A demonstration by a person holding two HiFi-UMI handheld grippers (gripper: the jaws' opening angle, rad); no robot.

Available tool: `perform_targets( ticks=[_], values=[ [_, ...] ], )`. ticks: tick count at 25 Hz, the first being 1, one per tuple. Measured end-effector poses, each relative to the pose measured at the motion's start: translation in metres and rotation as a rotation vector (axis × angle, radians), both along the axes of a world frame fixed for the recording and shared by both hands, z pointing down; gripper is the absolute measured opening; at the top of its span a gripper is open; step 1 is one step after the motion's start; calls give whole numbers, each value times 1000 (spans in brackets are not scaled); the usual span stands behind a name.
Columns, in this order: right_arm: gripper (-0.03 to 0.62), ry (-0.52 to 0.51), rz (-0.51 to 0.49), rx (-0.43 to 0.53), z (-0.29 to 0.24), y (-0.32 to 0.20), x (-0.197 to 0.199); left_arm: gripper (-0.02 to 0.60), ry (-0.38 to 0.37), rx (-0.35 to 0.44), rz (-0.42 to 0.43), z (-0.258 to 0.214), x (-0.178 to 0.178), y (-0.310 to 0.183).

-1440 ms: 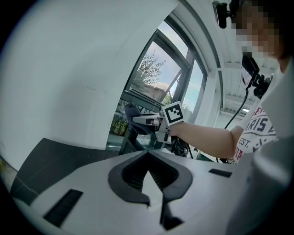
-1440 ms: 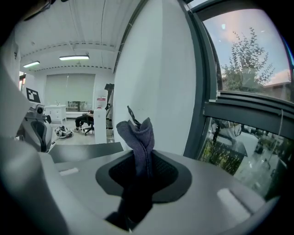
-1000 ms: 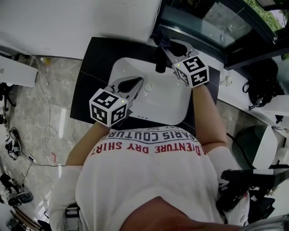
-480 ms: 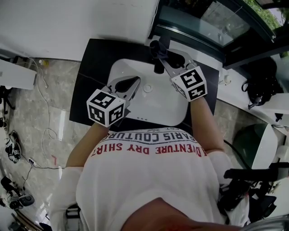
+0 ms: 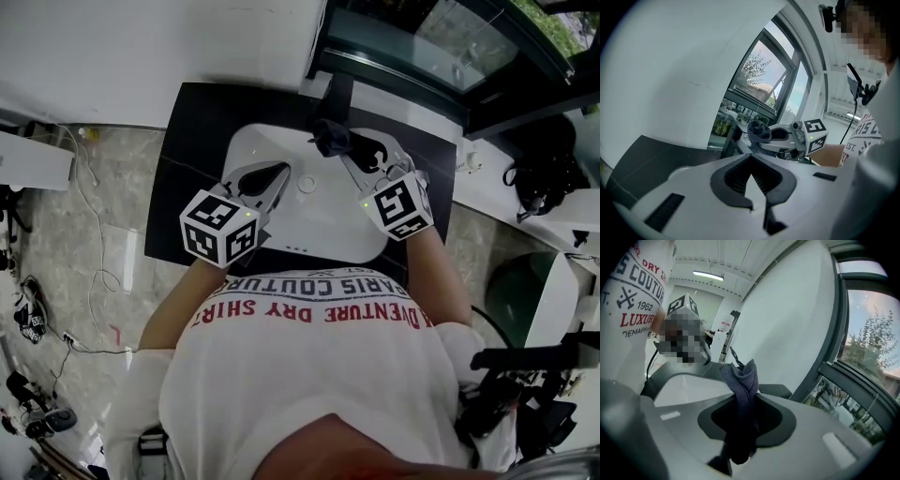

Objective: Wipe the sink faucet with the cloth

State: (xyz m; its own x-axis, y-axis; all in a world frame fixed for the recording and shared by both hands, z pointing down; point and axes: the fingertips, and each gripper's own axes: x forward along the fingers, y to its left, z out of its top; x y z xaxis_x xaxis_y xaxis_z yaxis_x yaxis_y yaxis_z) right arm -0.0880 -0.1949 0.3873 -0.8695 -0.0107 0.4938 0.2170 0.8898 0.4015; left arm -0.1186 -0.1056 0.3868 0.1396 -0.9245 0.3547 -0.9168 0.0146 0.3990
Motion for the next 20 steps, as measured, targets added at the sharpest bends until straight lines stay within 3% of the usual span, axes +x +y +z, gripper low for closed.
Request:
perform_targets(
  ticks=[2, 8, 15, 20],
  values=[
    [77, 23, 10, 46, 9, -7, 0, 2, 3, -3, 2, 3, 0, -1],
    [77, 119, 27, 309, 34, -33, -12, 2, 7, -9, 12, 9, -1, 0],
    [77, 180, 75, 442, 41, -59, -34, 2, 0, -7, 19, 8, 1, 1],
    [77, 227, 48, 484, 46, -62, -42, 2, 5, -6, 12, 11, -1, 3]
  ],
)
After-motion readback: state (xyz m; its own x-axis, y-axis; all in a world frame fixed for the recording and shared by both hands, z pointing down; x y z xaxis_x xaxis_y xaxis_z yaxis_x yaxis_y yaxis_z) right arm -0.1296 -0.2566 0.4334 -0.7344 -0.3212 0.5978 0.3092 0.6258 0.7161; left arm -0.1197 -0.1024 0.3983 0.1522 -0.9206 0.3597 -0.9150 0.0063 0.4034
